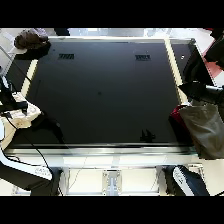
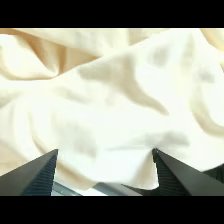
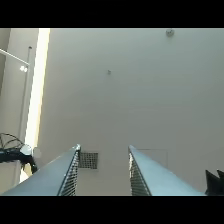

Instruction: Fold the shirts.

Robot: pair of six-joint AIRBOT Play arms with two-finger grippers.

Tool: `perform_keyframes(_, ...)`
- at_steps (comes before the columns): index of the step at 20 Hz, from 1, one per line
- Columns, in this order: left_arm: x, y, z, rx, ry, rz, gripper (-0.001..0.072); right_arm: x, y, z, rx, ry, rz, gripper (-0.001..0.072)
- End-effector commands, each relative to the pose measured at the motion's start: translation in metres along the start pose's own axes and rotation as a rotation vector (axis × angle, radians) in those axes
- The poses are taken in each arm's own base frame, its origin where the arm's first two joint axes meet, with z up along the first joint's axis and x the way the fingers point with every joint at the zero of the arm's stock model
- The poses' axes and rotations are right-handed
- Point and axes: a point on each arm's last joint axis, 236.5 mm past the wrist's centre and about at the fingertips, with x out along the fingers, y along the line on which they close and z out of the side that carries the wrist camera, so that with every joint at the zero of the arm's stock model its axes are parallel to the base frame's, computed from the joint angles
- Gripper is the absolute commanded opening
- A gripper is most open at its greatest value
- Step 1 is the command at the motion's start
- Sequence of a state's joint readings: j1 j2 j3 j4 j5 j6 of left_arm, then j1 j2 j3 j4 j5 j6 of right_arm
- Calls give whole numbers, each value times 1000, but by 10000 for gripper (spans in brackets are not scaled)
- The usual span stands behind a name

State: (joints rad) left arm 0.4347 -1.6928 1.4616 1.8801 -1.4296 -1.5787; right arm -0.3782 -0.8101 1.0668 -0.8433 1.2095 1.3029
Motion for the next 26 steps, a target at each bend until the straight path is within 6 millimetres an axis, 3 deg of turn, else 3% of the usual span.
perform_keyframes(1,18,-5,0,8,36,-10,509,0,1,0,25,1,3,337)
perform_keyframes(3,20,-7,3,12,26,-10,2,0,2,0,26,0,6,337)
perform_keyframes(5,19,-12,1,11,34,-28,11,0,3,1,28,-2,13,337)
perform_keyframes(8,-1,-50,0,-4,26,-177,10,0,6,2,33,-9,25,337)
perform_keyframes(11,-52,-106,8,27,-72,-376,10,0,7,4,34,-14,27,337)
perform_keyframes(14,-133,-197,-3,147,-192,-670,10,-6,11,12,17,-34,28,337)
perform_keyframes(16,-190,-263,-34,288,-227,-862,10,-13,17,21,-5,-59,28,337)
perform_keyframes(18,-235,-327,-82,430,-206,-1003,11,-22,24,32,-34,-90,27,337)
perform_keyframes(22,-265,-435,-191,753,-200,-1045,11,-40,38,53,-92,-150,26,337)
perform_keyframes(23,-271,-458,-210,825,-258,-1052,26,-44,39,56,-103,-160,20,337)
perform_keyframes(24,-279,-476,-213,899,-380,-1047,185,-47,40,59,-113,-166,10,337)
perform_keyframes(25,-286,-484,-204,943,-506,-1019,473,-49,39,59,-124,-164,-1,337)
perform_keyframes(26,-293,-484,-184,926,-615,-980,690,-51,37,58,-134,-154,-15,338)
